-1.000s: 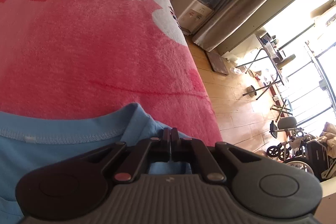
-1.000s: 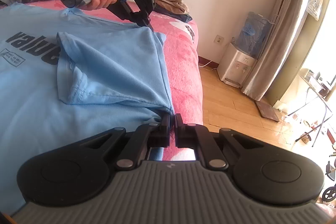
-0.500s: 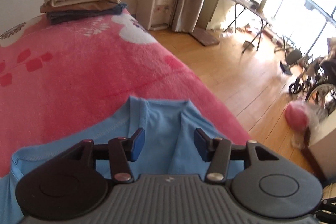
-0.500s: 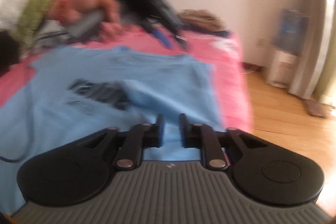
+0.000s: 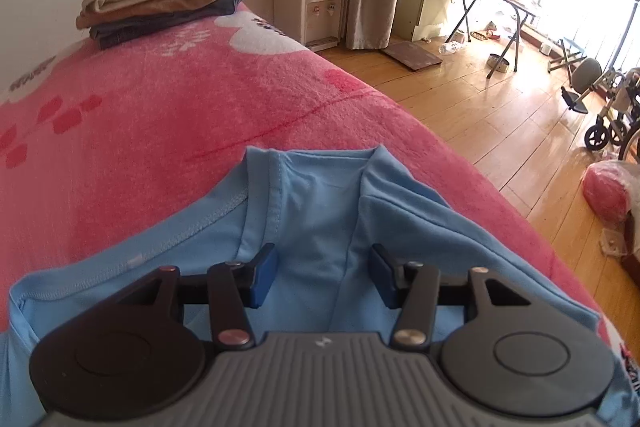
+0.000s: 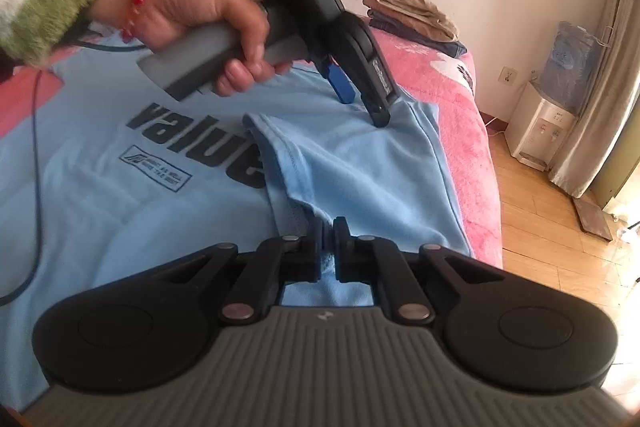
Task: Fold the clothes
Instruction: 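Release the shirt edge and lift the open right tool away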
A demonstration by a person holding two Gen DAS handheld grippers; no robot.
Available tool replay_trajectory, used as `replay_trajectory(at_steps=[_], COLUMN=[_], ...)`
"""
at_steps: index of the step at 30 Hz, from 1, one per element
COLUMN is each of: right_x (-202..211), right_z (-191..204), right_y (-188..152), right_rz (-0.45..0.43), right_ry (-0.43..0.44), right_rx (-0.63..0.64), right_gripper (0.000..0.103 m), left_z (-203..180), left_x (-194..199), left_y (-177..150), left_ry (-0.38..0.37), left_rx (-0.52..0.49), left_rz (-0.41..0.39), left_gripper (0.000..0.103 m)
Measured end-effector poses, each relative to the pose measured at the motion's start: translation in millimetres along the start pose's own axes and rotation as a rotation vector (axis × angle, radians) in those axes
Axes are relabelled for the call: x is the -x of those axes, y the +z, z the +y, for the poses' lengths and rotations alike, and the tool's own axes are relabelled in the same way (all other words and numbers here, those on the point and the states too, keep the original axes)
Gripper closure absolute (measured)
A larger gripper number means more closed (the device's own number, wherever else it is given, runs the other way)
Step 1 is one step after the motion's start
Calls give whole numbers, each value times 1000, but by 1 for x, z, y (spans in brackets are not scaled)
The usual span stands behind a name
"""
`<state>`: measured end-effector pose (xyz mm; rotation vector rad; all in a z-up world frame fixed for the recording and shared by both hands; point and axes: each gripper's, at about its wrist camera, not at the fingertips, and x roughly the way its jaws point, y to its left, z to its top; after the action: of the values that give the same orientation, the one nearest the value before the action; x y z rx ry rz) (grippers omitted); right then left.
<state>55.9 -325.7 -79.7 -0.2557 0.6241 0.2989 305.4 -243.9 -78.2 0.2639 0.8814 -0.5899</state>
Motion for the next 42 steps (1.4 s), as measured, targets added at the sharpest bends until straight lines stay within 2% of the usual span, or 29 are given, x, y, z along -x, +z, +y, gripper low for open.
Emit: replay_trajectory(at_steps=[9, 12, 16, 20, 24, 27, 30, 33, 36, 38, 42], right_x=[-5, -5, 8, 8, -8, -16, -10, -1, 10, 7, -12], right_z=[0, 1, -17, -37, -38, -29, -23, -27, -38, -45, -50], right_y=[-12, -12, 3, 19, 13, -8, -24, -13, -4, -5, -25], right_rz=[72, 93, 50, 5, 35, 92, 52, 16, -46, -42, 44], right_ry=[35, 45, 99, 153, 141, 140, 135, 133, 93, 57, 38], right_rx=[37, 48, -63, -190, -226, -202, -160, -167, -210, -236, -254], right_gripper=[97, 92, 91, 91, 91, 91, 91, 90, 90, 90, 91], left_z=[-1, 5, 13, 4, -12, -7, 3, 5, 1, -4, -8], left_x=[-1, 6, 37, 57, 50, 42, 44, 54, 64, 65, 52], left_y=[1, 5, 8, -11, -47, -64, -63, -57, -56, -58, -69], left_ry=[5, -6, -22, -58, -59, -41, -54, -54, -59, -59, -11], left_rx=[-22, -6, -11, -118, -226, -204, -136, -131, -150, -166, -183], left_rz=[-25, -45, -101, -61, 10, 9, -2, -19, -35, -35, 10], left_gripper=[51, 51, 45, 43, 43, 40, 39, 39, 36, 32, 31])
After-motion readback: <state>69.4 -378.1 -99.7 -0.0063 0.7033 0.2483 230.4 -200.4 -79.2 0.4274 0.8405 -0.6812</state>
